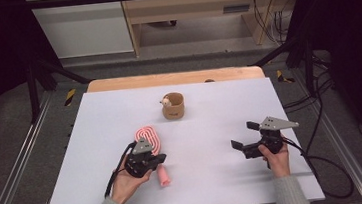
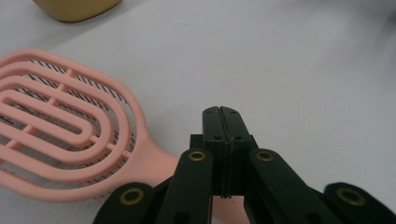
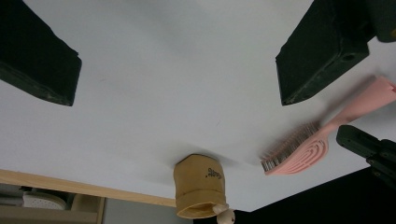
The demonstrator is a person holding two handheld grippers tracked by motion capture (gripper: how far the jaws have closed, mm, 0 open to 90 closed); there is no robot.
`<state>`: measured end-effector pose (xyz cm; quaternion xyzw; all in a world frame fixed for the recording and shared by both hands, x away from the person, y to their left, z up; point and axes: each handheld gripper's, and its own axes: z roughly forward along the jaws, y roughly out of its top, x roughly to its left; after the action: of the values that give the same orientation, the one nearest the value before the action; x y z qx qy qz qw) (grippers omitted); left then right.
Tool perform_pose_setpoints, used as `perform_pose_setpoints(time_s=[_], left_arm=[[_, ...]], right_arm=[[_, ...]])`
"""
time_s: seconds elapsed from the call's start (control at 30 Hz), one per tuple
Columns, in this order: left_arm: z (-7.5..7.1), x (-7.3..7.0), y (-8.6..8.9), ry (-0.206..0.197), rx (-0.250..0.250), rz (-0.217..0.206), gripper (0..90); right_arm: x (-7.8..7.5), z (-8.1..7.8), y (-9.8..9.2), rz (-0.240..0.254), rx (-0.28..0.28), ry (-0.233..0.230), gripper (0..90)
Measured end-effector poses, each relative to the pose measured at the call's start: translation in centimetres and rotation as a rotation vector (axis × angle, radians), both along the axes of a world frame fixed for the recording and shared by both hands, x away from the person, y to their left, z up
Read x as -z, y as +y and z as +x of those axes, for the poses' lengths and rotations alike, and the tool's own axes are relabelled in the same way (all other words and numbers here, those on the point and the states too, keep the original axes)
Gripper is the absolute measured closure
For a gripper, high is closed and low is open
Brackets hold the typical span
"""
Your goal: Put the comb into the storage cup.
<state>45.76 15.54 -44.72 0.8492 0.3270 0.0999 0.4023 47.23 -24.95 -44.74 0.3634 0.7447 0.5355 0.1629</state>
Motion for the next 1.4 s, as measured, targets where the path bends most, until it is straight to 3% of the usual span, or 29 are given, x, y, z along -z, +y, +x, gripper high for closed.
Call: perform_pose_setpoints(time_s=[0.63, 1.4], left_arm=[[-0.3, 0.6, -1.0, 0.025, 0.057, 0.082, 89.7], [-0.9, 0.5, -0.9, 0.037, 0.065, 0.167, 89.7]], right_arm=[[0.1, 0.0, 0.0, -0.006, -0.001, 0.000, 0.4], [0.1, 0.0, 0.1, -0.009, -0.002, 0.001, 0.4]])
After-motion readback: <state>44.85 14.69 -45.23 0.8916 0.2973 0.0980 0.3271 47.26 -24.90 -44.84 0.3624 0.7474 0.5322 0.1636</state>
